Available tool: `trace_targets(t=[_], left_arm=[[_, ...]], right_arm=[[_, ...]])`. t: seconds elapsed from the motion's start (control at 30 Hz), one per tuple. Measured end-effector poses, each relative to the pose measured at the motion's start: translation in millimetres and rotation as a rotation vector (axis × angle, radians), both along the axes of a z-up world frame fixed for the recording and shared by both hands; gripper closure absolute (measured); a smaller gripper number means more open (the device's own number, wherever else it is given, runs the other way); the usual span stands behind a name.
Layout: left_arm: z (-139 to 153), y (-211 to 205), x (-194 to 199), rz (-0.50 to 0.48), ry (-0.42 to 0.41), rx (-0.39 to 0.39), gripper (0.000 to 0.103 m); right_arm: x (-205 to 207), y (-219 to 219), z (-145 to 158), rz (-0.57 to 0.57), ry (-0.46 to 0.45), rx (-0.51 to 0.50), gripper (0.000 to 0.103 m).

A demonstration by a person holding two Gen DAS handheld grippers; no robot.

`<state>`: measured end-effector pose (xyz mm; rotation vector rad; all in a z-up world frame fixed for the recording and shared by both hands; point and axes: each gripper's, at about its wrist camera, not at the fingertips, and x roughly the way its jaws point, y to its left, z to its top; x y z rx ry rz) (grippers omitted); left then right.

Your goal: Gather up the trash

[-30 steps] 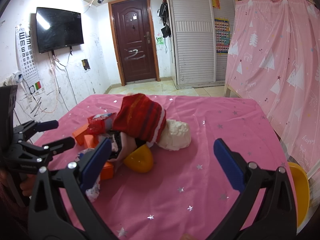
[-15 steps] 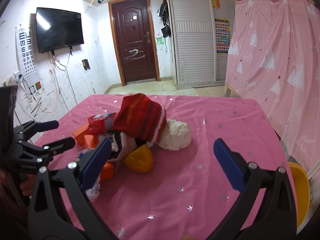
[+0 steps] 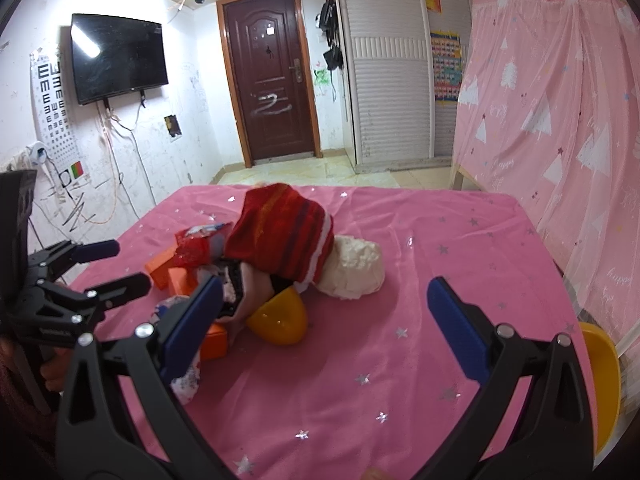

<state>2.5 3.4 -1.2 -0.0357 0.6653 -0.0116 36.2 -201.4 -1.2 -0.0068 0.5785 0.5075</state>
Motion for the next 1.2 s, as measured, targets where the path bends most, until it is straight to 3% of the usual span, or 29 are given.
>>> trace_targets(t=[0.23,0.37,0.63,0.83,0.97,1.2], left_arm=[[-6.8,20.1,14.1,0.068,0.035,-0.060,0.008],[0.4,29.7,31.4,0.112,0.052,-0.042,0.008],[15.8,37.2,65.9,0.112,0.145,-0.059,0.008],[0.9,39.8,80.6,0.086,0.249,-0.084,0.009],[-13.8,38.7,83.3,0.075,0.297,-0.094,0.023],[-27.7,36.2,83.0,0.064,0.310,-0.108,0.040]], right_arm=[[12.1,-7.4,1.1,0.023,0.045,0.050,0.005],[14.0,-2.2,7.0,0.055,0.034,0.046,0.005],[32.2,16.9,33.2,0.123,-0.003,0.028,0.005],[53.8,25.9,33.3,0.130,0.079,0.047,0.005],[68.8,32.3,27.0,0.100,0.140,0.043,0.006],[76.7,48.4,11.8,0.110,0.189,-0.010,0.040]])
